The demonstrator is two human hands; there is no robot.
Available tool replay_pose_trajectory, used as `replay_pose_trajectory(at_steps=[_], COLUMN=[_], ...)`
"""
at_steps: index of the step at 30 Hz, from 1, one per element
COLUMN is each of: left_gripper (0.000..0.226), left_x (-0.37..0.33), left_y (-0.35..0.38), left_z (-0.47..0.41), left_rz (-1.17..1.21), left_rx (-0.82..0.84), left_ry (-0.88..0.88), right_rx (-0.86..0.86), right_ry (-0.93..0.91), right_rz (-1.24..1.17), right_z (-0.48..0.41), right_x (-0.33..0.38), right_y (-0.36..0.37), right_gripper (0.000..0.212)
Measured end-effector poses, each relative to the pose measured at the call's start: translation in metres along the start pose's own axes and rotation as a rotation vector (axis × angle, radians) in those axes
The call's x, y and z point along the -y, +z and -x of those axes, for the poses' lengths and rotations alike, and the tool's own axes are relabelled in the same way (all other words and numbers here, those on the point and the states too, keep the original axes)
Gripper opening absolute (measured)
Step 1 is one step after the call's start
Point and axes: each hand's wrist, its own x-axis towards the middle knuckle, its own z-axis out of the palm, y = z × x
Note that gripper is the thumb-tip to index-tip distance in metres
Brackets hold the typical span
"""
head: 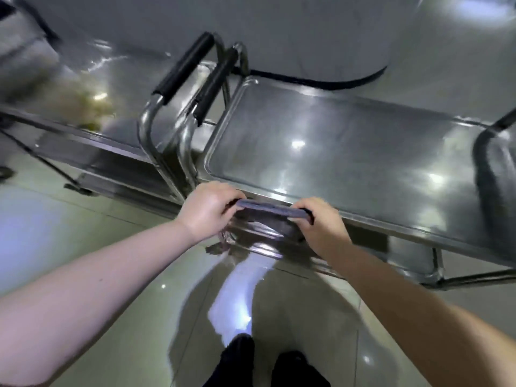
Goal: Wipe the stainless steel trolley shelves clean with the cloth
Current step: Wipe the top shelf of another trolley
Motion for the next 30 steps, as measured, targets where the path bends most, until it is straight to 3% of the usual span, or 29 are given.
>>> replay_pose_trajectory(at_steps=[4, 7, 9, 12, 16, 23, 30], left_gripper=[0.015, 0.029, 0.023, 0.010, 0.014, 0.016, 0.020], left_x=[-0.034, -0.063, -0.079, -0.098, -0.116, -0.106, -0.034], left_y=[-0.133, -0.219, -0.267, -0.328, -0.396, -0.465, -0.486], left_z=[-0.025, -0.040, -0.050, -0.069, -0.093, -0.117, -0.102], left_rz=[-0.182, -0.409, -0.539, -0.676, -0.702, -0.684, -0.847], left_rx=[-0.046, -0.194, -0.289, -0.421, -0.608, -0.874, -0.911], left_ry=[0.096, 0.240, 0.284, 0.261, 0.125, 0.056, 0.155], right_rx=[-0.017, -0.024, -0.056, -0.154, -0.300, -0.506, -0.563], right_ry=[-0.127, -0.261, -0.346, -0.454, -0.564, -0.685, -0.699], right_rz=[0.052, 0.181, 0.281, 0.371, 0.455, 0.529, 0.708], right_z=[-0.046, -0.079, -0.098, -0.121, -0.148, -0.193, -0.229], right_x=[0.089, 0.152, 0.190, 0.244, 0.306, 0.378, 0.422], right_y=[-0.089, -0.161, -0.207, -0.265, -0.316, -0.354, -0.300], right_gripper=[0.012, 0.014, 0.014, 0.015, 0.018, 0.019, 0.024])
